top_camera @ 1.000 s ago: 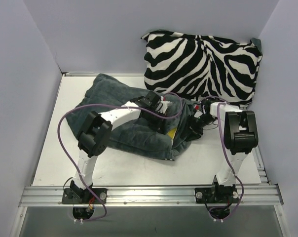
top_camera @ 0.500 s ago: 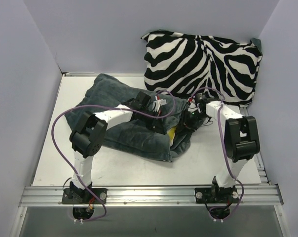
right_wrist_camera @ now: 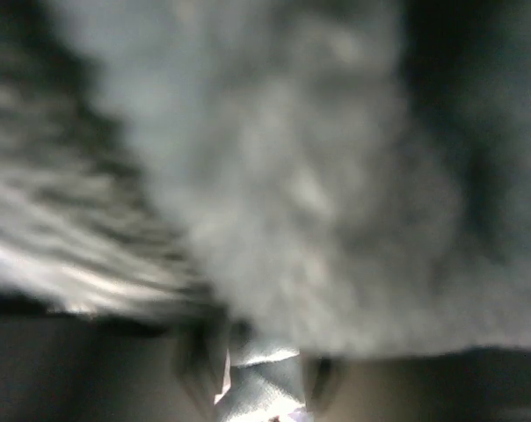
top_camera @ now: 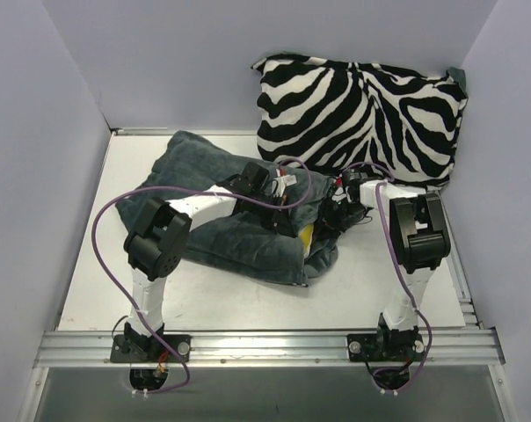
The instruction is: Put the pillow into the pillowcase
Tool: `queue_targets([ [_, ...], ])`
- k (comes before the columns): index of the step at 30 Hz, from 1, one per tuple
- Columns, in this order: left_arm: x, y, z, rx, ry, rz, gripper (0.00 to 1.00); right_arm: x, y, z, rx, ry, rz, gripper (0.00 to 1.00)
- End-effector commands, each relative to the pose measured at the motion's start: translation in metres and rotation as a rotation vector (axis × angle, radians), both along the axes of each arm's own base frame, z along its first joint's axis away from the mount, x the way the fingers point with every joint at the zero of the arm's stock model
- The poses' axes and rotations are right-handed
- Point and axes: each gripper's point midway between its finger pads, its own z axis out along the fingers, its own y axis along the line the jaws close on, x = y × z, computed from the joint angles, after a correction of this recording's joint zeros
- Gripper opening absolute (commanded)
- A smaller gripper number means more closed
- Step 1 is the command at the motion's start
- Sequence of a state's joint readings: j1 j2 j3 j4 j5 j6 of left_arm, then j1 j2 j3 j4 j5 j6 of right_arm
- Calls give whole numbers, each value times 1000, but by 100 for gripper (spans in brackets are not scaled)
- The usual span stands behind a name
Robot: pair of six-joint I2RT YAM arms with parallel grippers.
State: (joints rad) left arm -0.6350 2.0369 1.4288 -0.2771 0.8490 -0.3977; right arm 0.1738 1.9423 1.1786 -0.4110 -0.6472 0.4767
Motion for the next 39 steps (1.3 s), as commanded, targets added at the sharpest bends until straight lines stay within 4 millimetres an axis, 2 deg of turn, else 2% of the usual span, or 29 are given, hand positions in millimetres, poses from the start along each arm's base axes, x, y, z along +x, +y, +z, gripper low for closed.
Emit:
queue_targets([
  [1,7,-5,27,-54,-75,6,0,12,11,-7,24,-7,-8,22],
  [2,11,-2,26,-34,-83,25,0,10,13,-4,42,-7,2,0],
  [3,14,1,22,-3,-82,48,0,7,13,1,57,-15,14,0],
  [4,27,8,13,70,-121,115,0,6,13,21,102,-52,23,0],
  [5,33,12,7,112,-134,145,0,-2,13,30,136,-60,42,0],
  [7,44,18,-1,185,-147,195,0,-13,11,71,250,-136,85,0],
  [8,54,25,-15,259,-170,248,0,-29,8,80,299,-108,85,0],
  [10,63,26,-20,309,-204,277,0,-55,1,107,384,-118,114,0],
  [11,76,36,-34,396,-247,337,0,-61,-6,118,432,-122,104,0],
  [12,77,36,-40,436,-261,349,0,-70,-9,125,451,-130,124,0],
  [13,89,34,-37,465,-296,385,0,-79,-11,130,459,-172,186,0],
  [14,92,33,-51,515,-300,395,0,-89,-13,142,509,-131,170,0],
  [15,94,32,-56,564,-334,414,0,-92,-13,148,538,-132,174,0],
  [16,100,25,-52,563,-362,429,0,-95,-12,150,563,-109,168,0],
  [17,103,24,-60,586,-368,441,0,-95,-10,154,594,-99,158,0],
  [23,120,8,-58,577,-392,517,0,-76,7,188,801,-73,131,0],
  [25,115,0,-54,534,-368,496,13,-65,9,202,856,-80,124,0],
  [26,113,-1,-47,517,-368,487,23,-60,9,205,859,-72,116,0],
  [27,107,-5,-41,480,-361,452,38,-55,8,204,850,-69,116,0],
  [28,92,-13,-35,406,-317,384,47,-45,5,205,819,-99,122,0],
  [29,89,-14,-4,319,-334,370,60,-41,2,203,803,-106,116,0],
  [30,79,-9,-5,285,-336,336,66,-35,-1,198,785,-97,103,0],
  [31,71,-8,10,236,-346,306,71,-30,-7,193,760,-99,91,0],
  [32,57,-9,46,144,-361,257,73,-27,-8,192,751,-102,90,0],
  [33,45,-2,48,135,-364,221,73,-25,-9,187,741,-95,86,0],
  [34,35,1,74,80,-390,199,72,-25,-10,182,724,-90,88,0],
  [37,14,7,96,32,-383,142,69,-25,-12,173,696,-81,93,0],
  [38,9,9,105,15,-388,130,58,-26,-13,169,677,-72,95,0],
  [39,3,10,109,8,-377,107,51,-29,-13,164,668,-56,91,0],
])
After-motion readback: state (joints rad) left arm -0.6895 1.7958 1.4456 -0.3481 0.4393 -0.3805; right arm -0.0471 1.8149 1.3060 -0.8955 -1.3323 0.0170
